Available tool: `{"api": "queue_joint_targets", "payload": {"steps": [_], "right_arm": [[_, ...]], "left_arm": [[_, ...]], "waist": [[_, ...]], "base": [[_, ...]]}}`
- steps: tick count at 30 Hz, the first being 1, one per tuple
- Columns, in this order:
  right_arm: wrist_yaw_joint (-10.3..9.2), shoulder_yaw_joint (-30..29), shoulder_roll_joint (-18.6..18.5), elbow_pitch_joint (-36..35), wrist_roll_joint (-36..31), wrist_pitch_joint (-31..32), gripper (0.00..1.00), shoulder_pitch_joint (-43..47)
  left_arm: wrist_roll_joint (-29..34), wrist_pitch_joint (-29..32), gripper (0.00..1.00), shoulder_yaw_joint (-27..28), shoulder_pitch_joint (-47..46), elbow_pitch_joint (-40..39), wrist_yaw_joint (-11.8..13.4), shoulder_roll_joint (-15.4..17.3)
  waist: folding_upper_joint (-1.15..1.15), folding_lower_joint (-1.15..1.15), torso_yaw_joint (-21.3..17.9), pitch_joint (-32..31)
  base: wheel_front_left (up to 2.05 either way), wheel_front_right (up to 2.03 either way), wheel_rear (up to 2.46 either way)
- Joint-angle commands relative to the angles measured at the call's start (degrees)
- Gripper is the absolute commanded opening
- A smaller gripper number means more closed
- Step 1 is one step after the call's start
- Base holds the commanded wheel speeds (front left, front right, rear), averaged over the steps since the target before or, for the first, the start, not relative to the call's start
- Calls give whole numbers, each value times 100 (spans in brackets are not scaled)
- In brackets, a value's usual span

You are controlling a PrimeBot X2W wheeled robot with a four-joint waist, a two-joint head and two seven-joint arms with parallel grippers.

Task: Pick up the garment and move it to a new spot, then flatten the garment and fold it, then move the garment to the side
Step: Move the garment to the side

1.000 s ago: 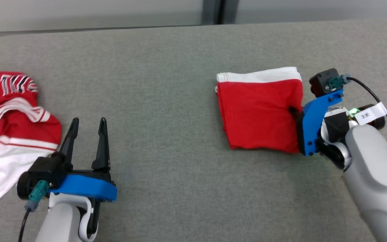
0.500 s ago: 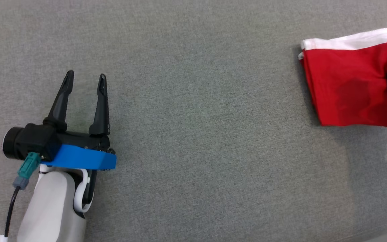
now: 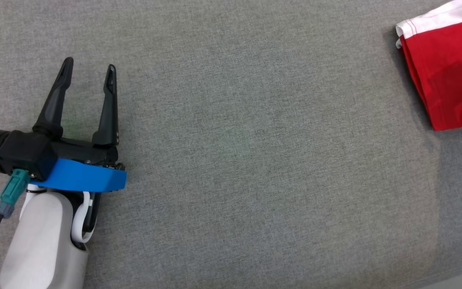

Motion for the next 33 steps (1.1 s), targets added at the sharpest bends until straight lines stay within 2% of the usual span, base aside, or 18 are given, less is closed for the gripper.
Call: {"api": "queue_joint_targets", "payload": {"steps": [1,6,7,8,9,16,20,26,33], "right_arm": [[-1,-137,120,117,-72,-25,0,-119],[-2,-613,413,358,-443,-41,0,-26],[-1,-688,501,367,-511,-95,9,22],[-1,-736,586,367,-543,-125,38,84],[-1,-842,634,428,-582,-73,100,133],[-1,-1543,1062,432,-777,-106,100,569],[0,-2108,1593,97,-564,-407,100,1105],[0,-2775,2602,-1079,-91,-933,100,2420],[0,-3085,3473,-2487,286,-1251,100,3921]], "left_arm": [[18,22,100,7,-24,-37,38,37],[1,48,100,-39,3,-69,53,28],[-12,43,100,-41,18,-57,56,27],[-21,39,100,-44,37,-40,62,26],[-32,35,100,-47,55,-22,67,25],[-133,-100,100,-110,214,221,89,-82],[-224,-219,100,-133,420,487,95,-190],[-380,-345,100,-101,927,913,105,-337],[-476,-393,100,67,1474,1201,175,-351]], "waist": [[0,-1,-4,6],[0,-1,-7,-33],[0,-1,-8,-60],[0,-1,-8,-89],[0,-1,-5,-118],[0,-1,139,-626],[0,-1,300,-1151],[0,-1,580,-2014],[0,-1,861,-2672]], "base": [[0,0,0],[0,0,0],[0,0,0],[0,0,0],[0,0,0],[0,0,0],[0,0,0],[0,0,0],[0,0,0]]}}
